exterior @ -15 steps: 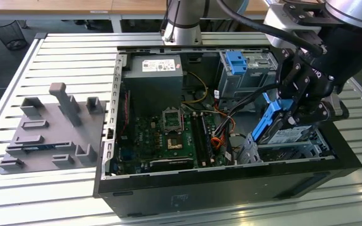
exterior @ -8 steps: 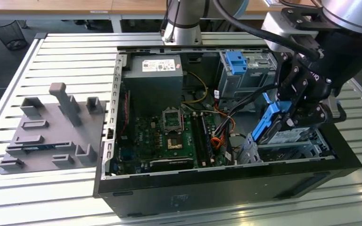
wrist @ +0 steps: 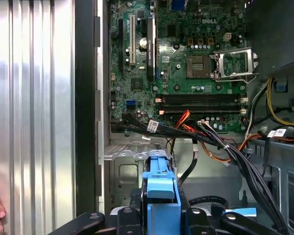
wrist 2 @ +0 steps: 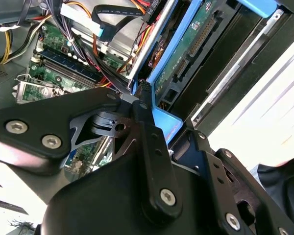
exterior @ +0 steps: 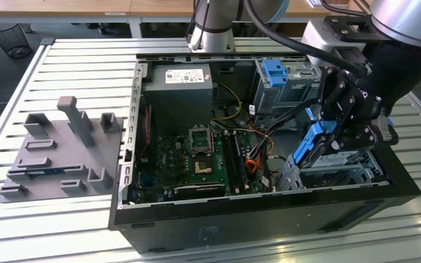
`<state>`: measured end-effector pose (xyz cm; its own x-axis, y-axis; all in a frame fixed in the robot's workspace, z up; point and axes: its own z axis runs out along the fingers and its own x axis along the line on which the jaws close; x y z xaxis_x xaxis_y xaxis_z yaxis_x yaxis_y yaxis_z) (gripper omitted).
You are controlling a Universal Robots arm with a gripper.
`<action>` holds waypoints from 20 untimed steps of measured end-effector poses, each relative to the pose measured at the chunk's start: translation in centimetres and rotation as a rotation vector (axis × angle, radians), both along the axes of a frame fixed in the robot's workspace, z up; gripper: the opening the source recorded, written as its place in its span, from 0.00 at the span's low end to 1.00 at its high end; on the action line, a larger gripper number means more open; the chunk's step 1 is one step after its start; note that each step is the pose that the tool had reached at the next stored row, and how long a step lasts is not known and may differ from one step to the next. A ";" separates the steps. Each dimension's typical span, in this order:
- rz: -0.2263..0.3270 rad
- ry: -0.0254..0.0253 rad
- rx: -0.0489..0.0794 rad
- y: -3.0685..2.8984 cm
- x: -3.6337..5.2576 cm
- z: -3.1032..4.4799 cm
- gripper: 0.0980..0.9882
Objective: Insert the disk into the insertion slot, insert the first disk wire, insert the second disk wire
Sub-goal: 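Insert the disk into the insertion slot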
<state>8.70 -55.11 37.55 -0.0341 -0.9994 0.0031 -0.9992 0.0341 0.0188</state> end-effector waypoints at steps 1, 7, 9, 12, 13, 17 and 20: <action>0.000 0.0000 0.000 0.00 0.00 -0.08 0.30; 0.000 0.0000 0.000 0.00 0.00 -0.59 0.30; 0.000 0.0000 0.000 0.00 0.00 -0.75 0.30; 0.000 0.0000 0.000 0.00 0.00 -1.00 0.30; 0.000 0.0000 0.000 0.00 0.00 -1.09 0.30; 0.000 0.0000 0.000 0.00 0.00 -1.41 0.30; 0.000 0.0000 0.000 0.00 0.00 -1.62 0.30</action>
